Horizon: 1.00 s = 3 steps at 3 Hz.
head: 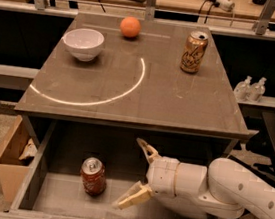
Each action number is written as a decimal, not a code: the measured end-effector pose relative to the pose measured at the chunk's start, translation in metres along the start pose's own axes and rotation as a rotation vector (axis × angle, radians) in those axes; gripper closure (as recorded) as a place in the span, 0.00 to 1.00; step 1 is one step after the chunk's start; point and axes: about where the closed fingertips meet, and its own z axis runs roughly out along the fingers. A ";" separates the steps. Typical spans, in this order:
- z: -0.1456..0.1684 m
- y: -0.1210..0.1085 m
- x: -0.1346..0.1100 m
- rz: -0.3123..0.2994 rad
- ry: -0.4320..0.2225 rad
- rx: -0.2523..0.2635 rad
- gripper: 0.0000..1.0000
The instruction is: Pick coke can from top drawer and place on counter
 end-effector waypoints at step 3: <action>0.051 0.014 -0.001 0.021 -0.035 -0.121 0.00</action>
Offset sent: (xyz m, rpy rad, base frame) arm -0.0025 0.0484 -0.0111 0.0376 0.0591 0.1212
